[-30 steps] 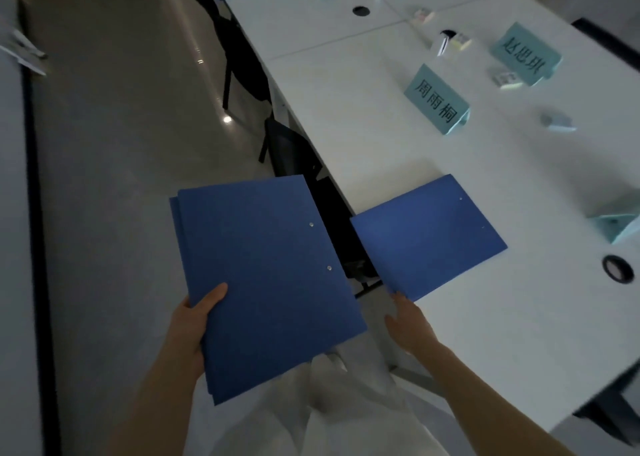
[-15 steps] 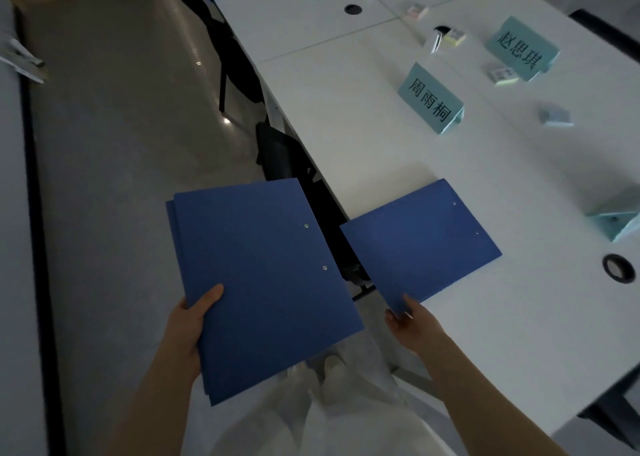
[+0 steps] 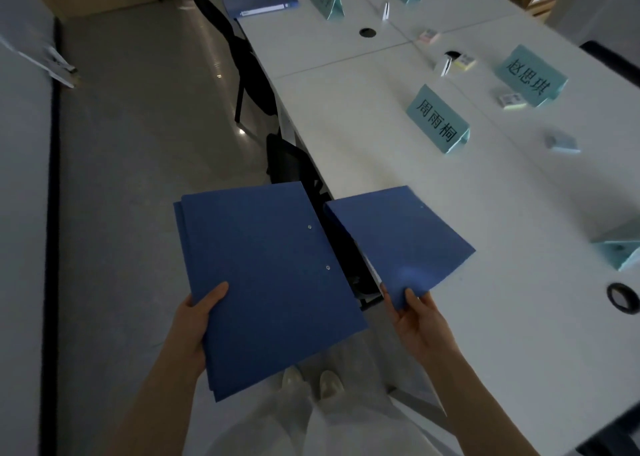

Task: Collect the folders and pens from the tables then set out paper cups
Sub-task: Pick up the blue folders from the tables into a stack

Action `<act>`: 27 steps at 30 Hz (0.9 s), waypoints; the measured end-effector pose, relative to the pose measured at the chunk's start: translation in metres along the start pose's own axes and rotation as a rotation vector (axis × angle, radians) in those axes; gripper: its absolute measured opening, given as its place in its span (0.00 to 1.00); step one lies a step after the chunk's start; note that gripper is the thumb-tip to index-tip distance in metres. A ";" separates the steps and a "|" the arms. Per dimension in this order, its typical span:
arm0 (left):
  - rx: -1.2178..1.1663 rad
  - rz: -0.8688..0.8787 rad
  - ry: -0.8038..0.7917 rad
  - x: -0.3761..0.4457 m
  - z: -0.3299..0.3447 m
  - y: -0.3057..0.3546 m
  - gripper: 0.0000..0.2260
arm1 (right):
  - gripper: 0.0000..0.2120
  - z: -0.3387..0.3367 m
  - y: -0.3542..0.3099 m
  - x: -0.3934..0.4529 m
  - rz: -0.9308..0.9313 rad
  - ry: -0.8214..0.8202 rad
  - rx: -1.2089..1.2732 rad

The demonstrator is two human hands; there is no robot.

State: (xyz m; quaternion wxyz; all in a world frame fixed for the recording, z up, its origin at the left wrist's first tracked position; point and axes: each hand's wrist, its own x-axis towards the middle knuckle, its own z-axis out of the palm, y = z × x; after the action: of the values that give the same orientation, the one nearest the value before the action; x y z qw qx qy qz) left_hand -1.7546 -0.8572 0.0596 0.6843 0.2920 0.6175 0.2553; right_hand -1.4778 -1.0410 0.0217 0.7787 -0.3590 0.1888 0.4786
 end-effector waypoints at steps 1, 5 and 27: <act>-0.007 0.004 0.002 -0.001 0.000 -0.001 0.18 | 0.25 0.006 -0.003 -0.005 0.016 -0.045 -0.037; -0.030 0.000 0.014 -0.007 0.002 -0.003 0.20 | 0.20 0.026 -0.010 -0.018 0.096 -0.203 -0.153; -0.131 0.061 0.170 -0.028 -0.039 0.003 0.32 | 0.16 0.120 0.015 0.007 0.184 -0.683 -1.871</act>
State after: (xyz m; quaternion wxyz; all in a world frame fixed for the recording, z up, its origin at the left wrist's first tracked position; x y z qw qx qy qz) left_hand -1.7959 -0.8718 0.0786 0.6389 0.2425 0.6461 0.3400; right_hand -1.4936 -0.9437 0.0917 0.1555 -0.6549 -0.4707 0.5705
